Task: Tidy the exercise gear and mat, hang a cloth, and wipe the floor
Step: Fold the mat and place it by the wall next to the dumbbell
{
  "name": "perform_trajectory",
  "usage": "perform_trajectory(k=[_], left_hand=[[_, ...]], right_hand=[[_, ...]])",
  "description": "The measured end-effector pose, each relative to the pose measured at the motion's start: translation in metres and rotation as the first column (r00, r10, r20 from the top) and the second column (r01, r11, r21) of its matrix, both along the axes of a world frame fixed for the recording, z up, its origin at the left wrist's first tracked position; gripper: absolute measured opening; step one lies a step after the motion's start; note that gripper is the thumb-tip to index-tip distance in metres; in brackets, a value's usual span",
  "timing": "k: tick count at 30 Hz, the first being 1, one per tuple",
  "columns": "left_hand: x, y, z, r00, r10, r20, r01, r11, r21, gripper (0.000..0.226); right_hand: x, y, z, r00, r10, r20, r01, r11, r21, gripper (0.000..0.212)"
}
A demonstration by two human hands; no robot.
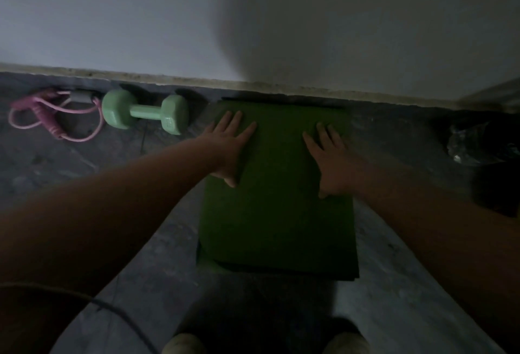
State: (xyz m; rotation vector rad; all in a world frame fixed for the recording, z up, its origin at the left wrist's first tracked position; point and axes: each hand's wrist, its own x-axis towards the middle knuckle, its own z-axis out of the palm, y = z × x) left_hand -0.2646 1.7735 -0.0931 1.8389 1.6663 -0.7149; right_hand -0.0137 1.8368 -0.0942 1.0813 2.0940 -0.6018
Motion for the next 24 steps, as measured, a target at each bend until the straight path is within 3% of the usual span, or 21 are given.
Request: perform_trajectory(k=[5,11,13,16,19,21,24], left_hand=[[0.004,-0.003,0.004,1.0,-0.008,-0.026,0.01,0.998,0.056,0.132],[0.031,-0.052,0.012,0.994,-0.105,-0.027,0.108,0.97,0.216,0.082],[0.032,-0.071,0.01,0.99,-0.141,0.018,0.134,0.968,0.214,0.08],[0.031,-0.086,0.008,0.99,-0.12,0.078,0.118,0.993,0.03,0.104],[0.032,-0.095,0.001,0.98,-0.165,0.114,0.177,0.979,-0.102,0.124],[0.035,-0.101,-0.007,0.979,-0.187,0.083,0.196,0.974,-0.115,0.134],[0.042,-0.107,-0.015,0.981,-0.193,0.017,0.194,0.98,-0.051,0.143]], right_hand=[[0.009,-0.007,0.004,0.999,0.001,-0.046,0.002,0.999,0.055,0.137],[0.034,-0.066,-0.002,0.982,0.081,-0.173,-0.028,0.958,0.286,0.085],[0.045,-0.091,0.002,0.981,0.109,-0.161,-0.065,0.965,0.255,0.075],[0.057,-0.104,0.014,0.98,0.175,-0.09,-0.166,0.981,0.099,0.084],[0.061,-0.097,0.021,0.969,0.246,-0.022,-0.246,0.968,-0.046,0.116],[0.059,-0.097,0.018,0.962,0.273,0.012,-0.271,0.96,-0.063,0.129],[0.053,-0.11,0.006,0.958,0.281,0.058,-0.283,0.958,0.044,0.137]])
